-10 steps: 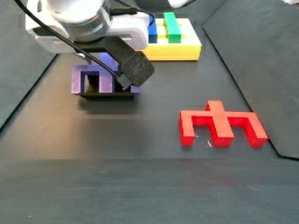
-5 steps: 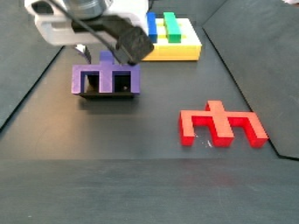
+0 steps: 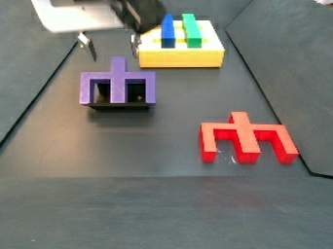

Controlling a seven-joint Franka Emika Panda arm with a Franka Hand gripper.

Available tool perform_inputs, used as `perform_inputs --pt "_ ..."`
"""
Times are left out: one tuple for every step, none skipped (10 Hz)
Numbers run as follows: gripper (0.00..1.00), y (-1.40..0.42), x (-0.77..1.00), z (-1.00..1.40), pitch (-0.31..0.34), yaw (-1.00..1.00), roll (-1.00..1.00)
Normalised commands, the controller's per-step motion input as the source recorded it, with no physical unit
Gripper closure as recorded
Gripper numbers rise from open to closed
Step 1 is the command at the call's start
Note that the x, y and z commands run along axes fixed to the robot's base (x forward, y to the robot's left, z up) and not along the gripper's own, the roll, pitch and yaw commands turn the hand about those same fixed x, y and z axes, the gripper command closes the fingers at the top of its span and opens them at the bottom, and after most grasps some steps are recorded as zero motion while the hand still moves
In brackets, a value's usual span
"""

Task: Pick up the purple object. Move up. Place the purple object on the fixture. Regrasp the purple object. Move to above the board. Insert the purple object.
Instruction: Regrasp the purple object.

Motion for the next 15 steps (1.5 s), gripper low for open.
perform_inputs --pt "0.00 -0.12 0.03 0.14 0.000 0.00 1.00" --pt "0.00 -0.14 0.06 0.05 0.000 0.00 1.00" --pt "0.00 -0.17 0.03 0.00 0.006 0.00 1.00" --pt "0.00 -0.21 0.00 0.00 0.023 0.02 1.00" --pt "0.00 -0.22 0.00 0.00 0.046 0.04 1.00" --pt "0.00 -0.23 0.00 0.00 0.054 0.05 1.00" --pt "0.00 -0.23 0.00 0.00 0.054 0.05 1.00" --pt "0.00 -0.22 0.00 0.00 0.046 0.05 1.00" --pt "0.00 -0.19 0.00 0.00 0.049 0.05 1.00" --pt "0.00 -0.12 0.04 0.00 0.057 0.04 1.00" --pt "0.00 -0.11 0.03 0.00 0.063 0.04 1.00" --pt "0.00 -0.05 0.03 -0.08 0.054 0.05 1.00" --pt "0.00 -0.02 0.07 -0.06 0.074 0.03 1.00" --pt "0.00 -0.03 0.14 -0.05 0.100 0.05 1.00" --pt "0.00 -0.03 0.15 -0.06 0.080 0.04 1.00"
